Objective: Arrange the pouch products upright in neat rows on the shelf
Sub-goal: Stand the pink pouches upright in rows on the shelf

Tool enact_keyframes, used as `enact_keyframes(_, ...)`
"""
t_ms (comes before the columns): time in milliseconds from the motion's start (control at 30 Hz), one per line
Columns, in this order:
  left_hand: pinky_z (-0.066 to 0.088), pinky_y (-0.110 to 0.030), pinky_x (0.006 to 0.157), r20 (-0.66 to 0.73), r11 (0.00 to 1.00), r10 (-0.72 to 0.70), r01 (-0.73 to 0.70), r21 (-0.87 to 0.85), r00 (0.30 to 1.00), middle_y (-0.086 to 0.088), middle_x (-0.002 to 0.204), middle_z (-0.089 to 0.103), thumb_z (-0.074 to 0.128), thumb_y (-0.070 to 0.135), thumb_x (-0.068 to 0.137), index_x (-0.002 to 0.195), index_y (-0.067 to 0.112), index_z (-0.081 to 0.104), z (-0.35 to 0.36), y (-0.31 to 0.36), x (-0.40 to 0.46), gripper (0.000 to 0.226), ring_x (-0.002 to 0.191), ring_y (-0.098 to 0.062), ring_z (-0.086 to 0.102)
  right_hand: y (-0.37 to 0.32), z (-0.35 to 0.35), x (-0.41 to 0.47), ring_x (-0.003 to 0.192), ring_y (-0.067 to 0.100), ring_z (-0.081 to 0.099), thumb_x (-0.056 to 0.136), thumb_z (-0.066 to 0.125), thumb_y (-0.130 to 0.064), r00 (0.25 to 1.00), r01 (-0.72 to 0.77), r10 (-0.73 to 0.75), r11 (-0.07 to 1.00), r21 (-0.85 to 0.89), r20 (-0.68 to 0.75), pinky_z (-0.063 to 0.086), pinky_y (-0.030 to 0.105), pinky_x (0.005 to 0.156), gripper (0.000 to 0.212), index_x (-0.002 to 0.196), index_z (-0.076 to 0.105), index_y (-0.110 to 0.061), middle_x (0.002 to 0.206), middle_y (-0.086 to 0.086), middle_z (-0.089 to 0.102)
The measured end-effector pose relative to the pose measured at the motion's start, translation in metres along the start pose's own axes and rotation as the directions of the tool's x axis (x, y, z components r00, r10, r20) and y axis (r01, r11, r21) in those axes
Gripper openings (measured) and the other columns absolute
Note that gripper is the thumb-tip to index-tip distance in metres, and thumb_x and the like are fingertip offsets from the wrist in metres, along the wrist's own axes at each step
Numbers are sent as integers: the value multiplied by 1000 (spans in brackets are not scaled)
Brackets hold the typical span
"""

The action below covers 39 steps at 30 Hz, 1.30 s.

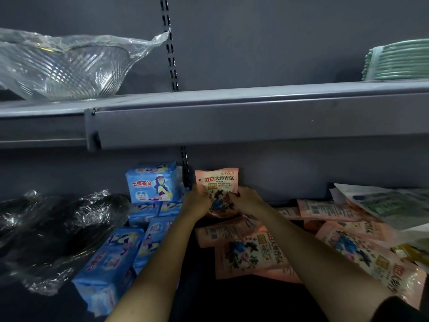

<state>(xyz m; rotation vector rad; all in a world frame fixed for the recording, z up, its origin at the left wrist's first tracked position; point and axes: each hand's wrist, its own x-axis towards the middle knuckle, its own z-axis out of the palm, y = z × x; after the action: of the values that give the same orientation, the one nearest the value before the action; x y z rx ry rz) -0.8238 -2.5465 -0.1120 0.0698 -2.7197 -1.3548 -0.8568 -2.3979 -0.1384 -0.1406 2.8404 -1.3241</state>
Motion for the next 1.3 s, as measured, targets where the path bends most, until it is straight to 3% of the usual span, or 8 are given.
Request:
enact_keyframes(67,43,-33,85,28,1000,6,-6,24,1000,-12,108,56,35,11,93,108,8,49,-3,0,-1,20,100,-24,54,-1,0,-2,102,23,64,93,49,-27,1000,-9,8,999,43,12,53,33,88,32,119,62,-13,116,9,67)
enact_keyframes(233,41,-20,70,38,996,33,-36,76,999,-9,118,56,43,21,93,128,2,39,-14,8,-5,40,89,-15,55,-2,-5,-6,92,22,68,81,62,-24,997,-75,74,978,197,10,57,36,84,29,108,65,-14,104,8,71)
enact_keyframes(367,38,-22,80,48,966,174,-180,186,984,-9,126,55,51,25,91,129,6,43,-17,14,-19,43,108,-21,54,-7,-18,-16,78,18,61,91,50,-29,996,-46,52,996,81,-67,46,27,64,28,87,62,-4,83,6,64)
enact_keyframes(567,42,-20,94,472,873,232,-396,285,851,3,132,54,61,37,84,132,23,49,10,3,-41,51,115,-12,52,6,-28,-28,73,29,56,84,45,-10,993,-58,72,988,145,-94,45,39,69,24,74,58,7,72,18,58)
enact_keyframes(700,37,-39,107,537,789,198,-459,409,820,7,146,38,65,42,77,138,37,35,31,-13,-39,68,130,-19,40,19,-30,-40,73,27,53,85,47,-7,988,-87,110,976,201,-106,47,44,75,18,80,62,2,76,18,60)
enact_keyframes(833,44,-37,99,466,736,235,-470,487,853,2,139,48,45,39,91,131,41,43,35,-20,-40,40,120,-24,52,31,-29,-49,91,43,58,87,45,-3,987,-121,142,967,222,-80,44,52,93,25,97,56,17,105,34,60)
enact_keyframes(1067,50,-38,80,217,724,381,-436,534,899,-8,109,63,43,14,91,105,14,55,21,-12,-49,18,97,-26,61,46,-27,-53,80,20,61,94,41,4,966,-180,255,796,578,-51,52,16,60,27,113,59,9,100,17,64)
enact_keyframes(1300,39,-31,66,-107,876,415,-365,316,904,-14,95,62,30,21,99,107,6,52,-2,4,-54,27,86,-28,59,47,-22,-56,102,35,65,95,38,5,963,-192,268,716,671,-10,55,36,90,28,117,52,13,106,26,65)
